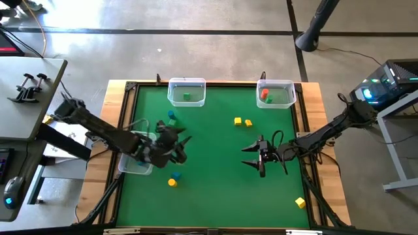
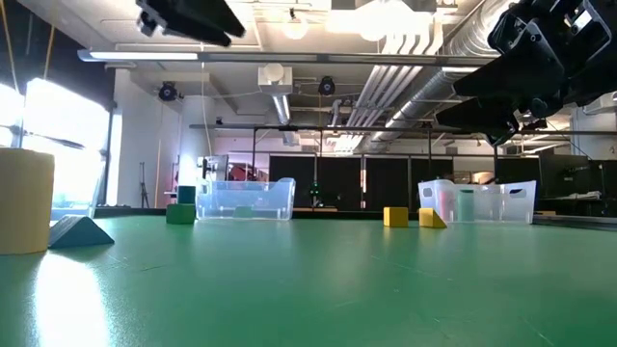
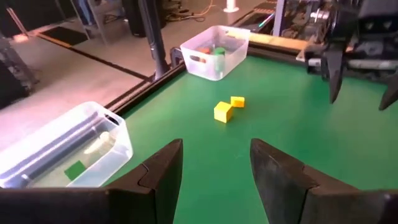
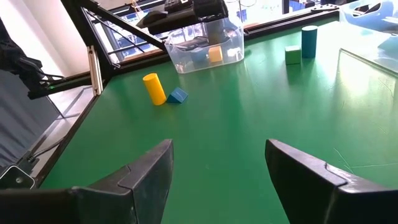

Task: Sort blocks by size
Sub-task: Put the blue triangle block into the top left transparent bin

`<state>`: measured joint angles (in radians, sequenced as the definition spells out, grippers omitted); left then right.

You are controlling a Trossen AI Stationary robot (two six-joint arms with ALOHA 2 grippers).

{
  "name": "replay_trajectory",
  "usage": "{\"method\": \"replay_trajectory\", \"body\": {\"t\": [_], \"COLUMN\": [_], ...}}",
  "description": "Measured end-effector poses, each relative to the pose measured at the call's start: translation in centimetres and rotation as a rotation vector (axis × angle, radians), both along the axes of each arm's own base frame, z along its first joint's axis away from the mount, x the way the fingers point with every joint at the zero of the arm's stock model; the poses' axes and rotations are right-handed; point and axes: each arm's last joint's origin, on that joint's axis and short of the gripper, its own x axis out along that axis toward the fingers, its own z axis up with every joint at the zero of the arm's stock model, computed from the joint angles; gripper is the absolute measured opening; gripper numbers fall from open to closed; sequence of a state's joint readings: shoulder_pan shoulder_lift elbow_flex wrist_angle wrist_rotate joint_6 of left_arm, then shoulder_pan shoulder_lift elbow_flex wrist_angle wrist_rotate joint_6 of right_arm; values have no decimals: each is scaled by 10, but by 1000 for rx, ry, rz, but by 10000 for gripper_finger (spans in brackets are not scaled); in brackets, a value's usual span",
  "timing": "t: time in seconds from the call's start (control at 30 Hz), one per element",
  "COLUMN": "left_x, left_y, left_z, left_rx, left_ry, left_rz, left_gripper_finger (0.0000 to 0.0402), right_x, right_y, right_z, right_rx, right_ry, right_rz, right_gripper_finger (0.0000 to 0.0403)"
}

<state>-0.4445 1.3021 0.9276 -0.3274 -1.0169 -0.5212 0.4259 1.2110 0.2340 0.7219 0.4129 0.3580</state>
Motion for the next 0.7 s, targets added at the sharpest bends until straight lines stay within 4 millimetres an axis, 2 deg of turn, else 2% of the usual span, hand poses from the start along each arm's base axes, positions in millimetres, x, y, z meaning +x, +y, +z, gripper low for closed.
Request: {"method": "replay_trajectory", "body": {"t": [0.17, 0.37, 0.53, 0.7], "left_x": [21, 33, 33, 23], "left_y": [-4, -6, -21, -43], "left_z": [-28, -52, -60, -66], "left_rx": [35, -18, -117, -238], "left_ry": [29, 38, 133, 258], "left_rz": [66, 103, -67, -274], "left_gripper_finger": [171, 171, 171, 171], "right_x": [0, 0, 0, 0], "right_y": [0, 0, 0, 0], "right_z": [0, -1, -1, -1], "right_rx": [-1, -7, -26, -29], "right_ry": [0, 7, 7, 7], "right_rz": [0, 1, 5, 5], "right_gripper_finger": [249, 249, 249, 249]}}
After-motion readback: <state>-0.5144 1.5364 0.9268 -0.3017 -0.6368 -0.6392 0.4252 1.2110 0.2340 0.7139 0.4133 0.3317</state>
